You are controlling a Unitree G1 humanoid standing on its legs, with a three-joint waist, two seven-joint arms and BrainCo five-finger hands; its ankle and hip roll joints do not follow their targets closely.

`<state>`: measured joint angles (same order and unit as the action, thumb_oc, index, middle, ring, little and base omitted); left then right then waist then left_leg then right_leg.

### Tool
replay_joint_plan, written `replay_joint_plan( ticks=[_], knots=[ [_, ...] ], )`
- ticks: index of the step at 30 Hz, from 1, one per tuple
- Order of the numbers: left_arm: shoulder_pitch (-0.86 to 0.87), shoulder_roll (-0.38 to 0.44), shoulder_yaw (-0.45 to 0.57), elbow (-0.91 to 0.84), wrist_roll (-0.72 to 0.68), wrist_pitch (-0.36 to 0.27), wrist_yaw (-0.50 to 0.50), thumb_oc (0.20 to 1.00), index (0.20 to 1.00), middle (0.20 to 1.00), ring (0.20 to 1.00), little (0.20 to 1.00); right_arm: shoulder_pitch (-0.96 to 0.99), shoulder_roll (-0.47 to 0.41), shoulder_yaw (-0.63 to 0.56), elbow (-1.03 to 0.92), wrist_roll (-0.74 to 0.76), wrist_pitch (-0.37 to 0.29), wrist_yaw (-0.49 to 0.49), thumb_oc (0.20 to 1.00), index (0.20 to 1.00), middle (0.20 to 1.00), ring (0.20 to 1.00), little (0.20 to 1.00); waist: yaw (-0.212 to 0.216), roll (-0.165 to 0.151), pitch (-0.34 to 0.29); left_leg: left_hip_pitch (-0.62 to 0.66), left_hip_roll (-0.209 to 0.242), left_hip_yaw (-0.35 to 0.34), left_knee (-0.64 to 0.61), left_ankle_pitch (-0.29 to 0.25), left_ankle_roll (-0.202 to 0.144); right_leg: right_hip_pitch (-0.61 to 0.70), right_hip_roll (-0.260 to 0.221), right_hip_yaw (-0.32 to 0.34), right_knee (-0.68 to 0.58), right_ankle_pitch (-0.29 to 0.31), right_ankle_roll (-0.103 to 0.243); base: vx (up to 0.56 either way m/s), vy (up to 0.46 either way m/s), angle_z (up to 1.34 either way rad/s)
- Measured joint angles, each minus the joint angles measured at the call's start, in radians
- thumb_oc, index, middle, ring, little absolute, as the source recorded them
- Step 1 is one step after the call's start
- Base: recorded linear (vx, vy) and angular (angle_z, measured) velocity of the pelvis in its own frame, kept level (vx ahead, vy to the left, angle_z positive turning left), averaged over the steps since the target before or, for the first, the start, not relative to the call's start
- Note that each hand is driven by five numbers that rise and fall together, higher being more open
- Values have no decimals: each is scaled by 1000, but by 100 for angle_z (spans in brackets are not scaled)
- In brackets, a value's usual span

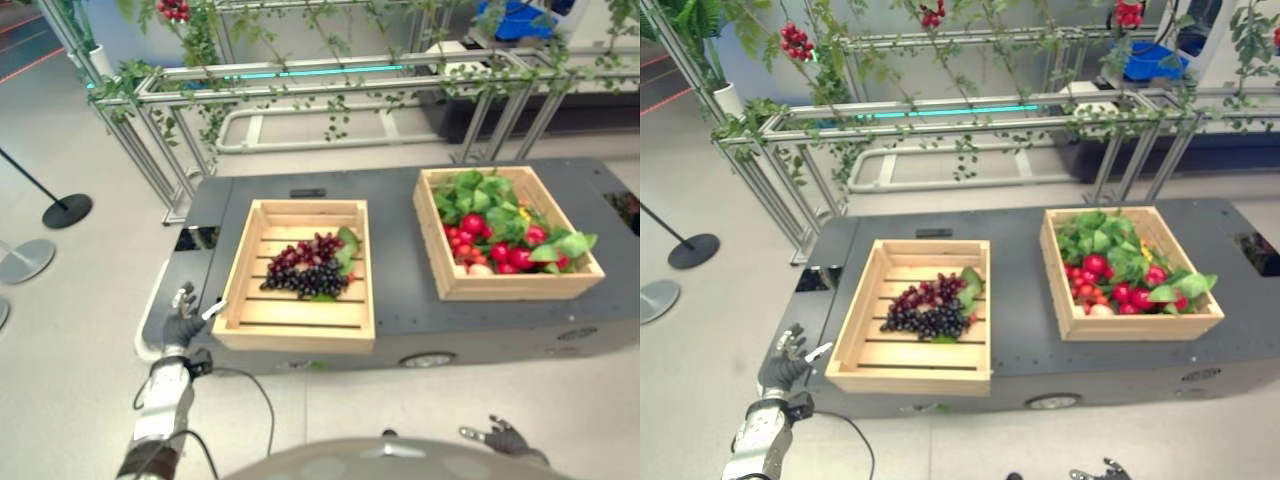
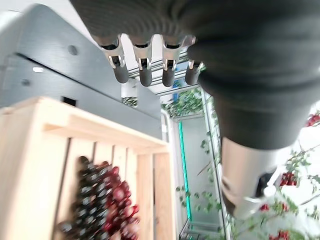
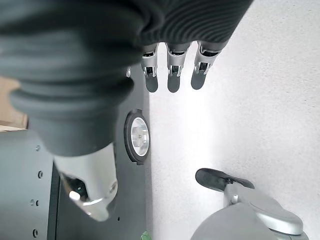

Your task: Pick up the fruits from the basket on one side to the basket on the other side

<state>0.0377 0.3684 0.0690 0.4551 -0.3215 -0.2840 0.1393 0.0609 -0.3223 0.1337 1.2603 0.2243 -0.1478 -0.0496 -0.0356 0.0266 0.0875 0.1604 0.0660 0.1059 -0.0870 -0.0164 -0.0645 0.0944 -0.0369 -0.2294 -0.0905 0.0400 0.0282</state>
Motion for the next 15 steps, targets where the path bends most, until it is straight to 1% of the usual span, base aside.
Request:
replay_joint_plan(
  ticks=[5, 7, 8, 9, 10, 11, 12, 14, 15],
  knots=[
    [-129, 43, -4, -22, 2, -12, 48, 1000, 1000, 1000, 1000, 1000, -13, 0, 27, -3, -7, 0, 5, 1000, 1000, 1000, 1000, 1000, -5, -3, -2, -14, 1, 1, 0, 0, 0, -16, 1, 3, 0, 4, -1, -14, 0, -1],
    [-155, 46, -8, -55, 2, -22, 59, 1000, 1000, 1000, 1000, 1000, -18, 0, 40, -2, -7, 0, 8, 1000, 1000, 1000, 1000, 1000, -5, -5, 1, -22, -1, 4, 0, 4, 1, -28, 0, 7, 1, 10, -2, -80, 10, -6],
    [-165, 45, -12, -56, 2, -22, 61, 1000, 1000, 1000, 1000, 1000, -16, -1, 43, -5, -7, 0, 8, 1000, 1000, 1000, 1000, 1000, -13, -6, 2, -30, -2, 5, 2, 4, 1, -39, 0, 8, 3, 16, -8, -164, 14, -8],
    [-190, 58, -27, -64, 3, -24, 67, 1000, 1000, 1000, 1000, 1000, -27, 0, 45, -5, -7, 0, 8, 1000, 1000, 1000, 1000, 1000, -5, -7, 6, -44, -2, 4, 1, 8, 2, -50, 0, 11, 1, 18, -3, -156, 9, -5],
    [-201, 63, -32, -68, 3, -24, 70, 1000, 1000, 1000, 1000, 1000, -31, -1, 52, -10, -7, 0, 8, 1000, 1000, 1000, 1000, 1000, -9, -9, 13, -54, -3, 5, 2, 12, 1, -65, 0, 12, 2, 24, -8, -205, 9, -12],
    [-255, 90, -69, -77, 3, -25, 83, 1000, 1000, 1000, 1000, 1000, -47, -7, 76, -37, -7, 0, 8, 1000, 1000, 1000, 1000, 1000, -15, -18, 40, -95, -4, 6, 19, 14, 3, -108, -1, 20, 25, 26, -9, -170, 7, -6],
    [-294, 114, -92, -77, 5, -26, 86, 1000, 1000, 1000, 1000, 1000, -68, -7, 78, -38, -7, 0, 9, 1000, 1000, 1000, 1000, 1000, -11, -21, 68, -114, -6, 6, 22, 22, 4, -128, -3, 20, 34, 31, -11, -165, 6, -14],
    [-325, 122, -103, -75, 19, -26, 92, 1000, 1000, 1000, 1000, 1000, -98, -8, 79, -42, -7, -1, 9, 1000, 1000, 1000, 1000, 1000, -30, -29, 90, -133, -7, 17, 26, 25, 4, -153, -4, 30, 36, 39, -10, -163, 7, -14],
    [-379, 135, -132, -63, 35, -26, 104, 1000, 1000, 1000, 1000, 1000, -120, -14, 84, -61, -7, -3, 8, 1000, 1000, 1000, 1000, 1000, -30, -32, 114, -171, -8, 24, 46, 25, 4, -194, -8, 32, 64, 33, -3, -146, 0, -9]
  ],
)
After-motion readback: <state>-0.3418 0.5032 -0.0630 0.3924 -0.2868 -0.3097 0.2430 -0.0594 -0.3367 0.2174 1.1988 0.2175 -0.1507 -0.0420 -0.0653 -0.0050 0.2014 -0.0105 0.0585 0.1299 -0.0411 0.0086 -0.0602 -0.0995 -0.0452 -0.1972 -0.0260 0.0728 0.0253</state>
